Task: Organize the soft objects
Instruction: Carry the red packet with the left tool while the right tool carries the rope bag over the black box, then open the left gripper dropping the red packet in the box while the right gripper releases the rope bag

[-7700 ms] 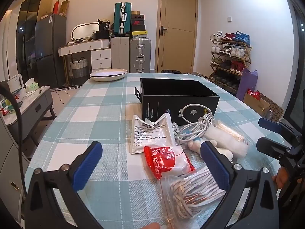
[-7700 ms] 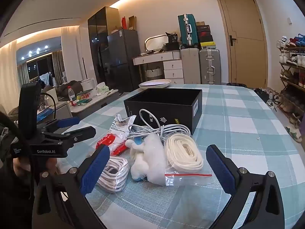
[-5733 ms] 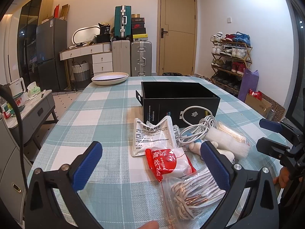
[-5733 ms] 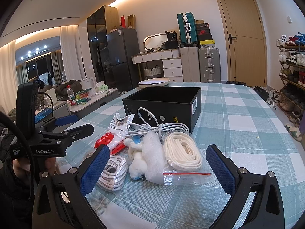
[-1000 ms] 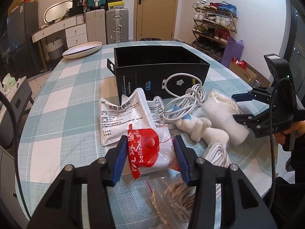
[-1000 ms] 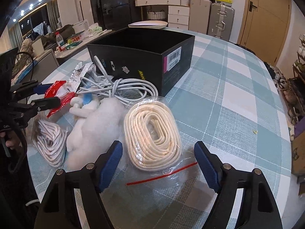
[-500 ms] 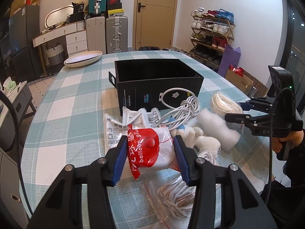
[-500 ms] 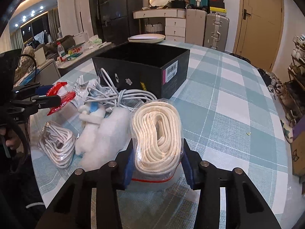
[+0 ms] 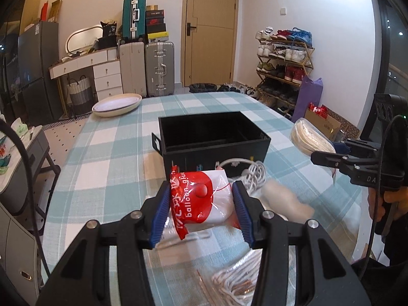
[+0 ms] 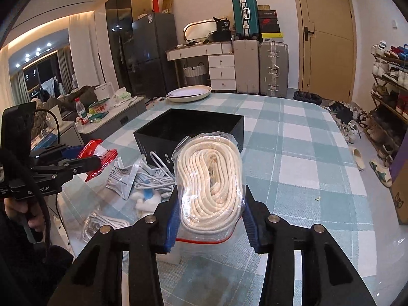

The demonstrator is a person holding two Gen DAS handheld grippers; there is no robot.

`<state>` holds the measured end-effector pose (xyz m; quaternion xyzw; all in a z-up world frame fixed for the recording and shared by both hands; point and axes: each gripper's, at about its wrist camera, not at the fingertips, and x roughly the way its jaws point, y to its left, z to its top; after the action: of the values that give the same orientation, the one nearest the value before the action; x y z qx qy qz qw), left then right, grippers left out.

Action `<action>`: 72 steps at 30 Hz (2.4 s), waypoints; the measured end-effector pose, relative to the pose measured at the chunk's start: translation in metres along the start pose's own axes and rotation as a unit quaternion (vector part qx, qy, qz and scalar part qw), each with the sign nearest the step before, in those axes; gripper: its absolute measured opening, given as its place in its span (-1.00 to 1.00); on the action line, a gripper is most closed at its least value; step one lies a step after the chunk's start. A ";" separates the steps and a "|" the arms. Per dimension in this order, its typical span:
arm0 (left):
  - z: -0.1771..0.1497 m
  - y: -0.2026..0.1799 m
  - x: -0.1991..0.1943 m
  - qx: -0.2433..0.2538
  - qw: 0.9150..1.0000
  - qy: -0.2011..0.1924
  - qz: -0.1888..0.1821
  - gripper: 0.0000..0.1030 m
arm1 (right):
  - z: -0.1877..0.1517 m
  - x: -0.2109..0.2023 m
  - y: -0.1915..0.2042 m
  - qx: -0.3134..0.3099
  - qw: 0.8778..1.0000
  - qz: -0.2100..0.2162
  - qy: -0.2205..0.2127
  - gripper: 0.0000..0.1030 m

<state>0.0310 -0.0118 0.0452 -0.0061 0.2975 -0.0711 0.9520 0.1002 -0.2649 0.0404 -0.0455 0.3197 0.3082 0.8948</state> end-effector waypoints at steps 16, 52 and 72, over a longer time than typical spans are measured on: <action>0.046 0.015 0.024 0.003 0.999 -0.038 0.011 -0.07 | 0.046 0.017 0.016 0.005 1.000 0.001 -0.020 -0.15; 0.070 0.011 0.104 0.002 1.000 -0.019 0.012 -0.07 | 0.083 0.112 0.008 -0.002 1.000 -0.013 0.013 -0.15; 0.069 0.017 0.126 -0.015 1.000 0.016 0.011 0.12 | 0.084 0.136 0.003 -0.018 1.000 -0.013 0.018 0.09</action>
<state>0.1743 -0.0145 0.0297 -0.0156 0.3136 -0.0563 0.9477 0.2265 -0.1682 0.0254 -0.0711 0.3298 0.3012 0.8919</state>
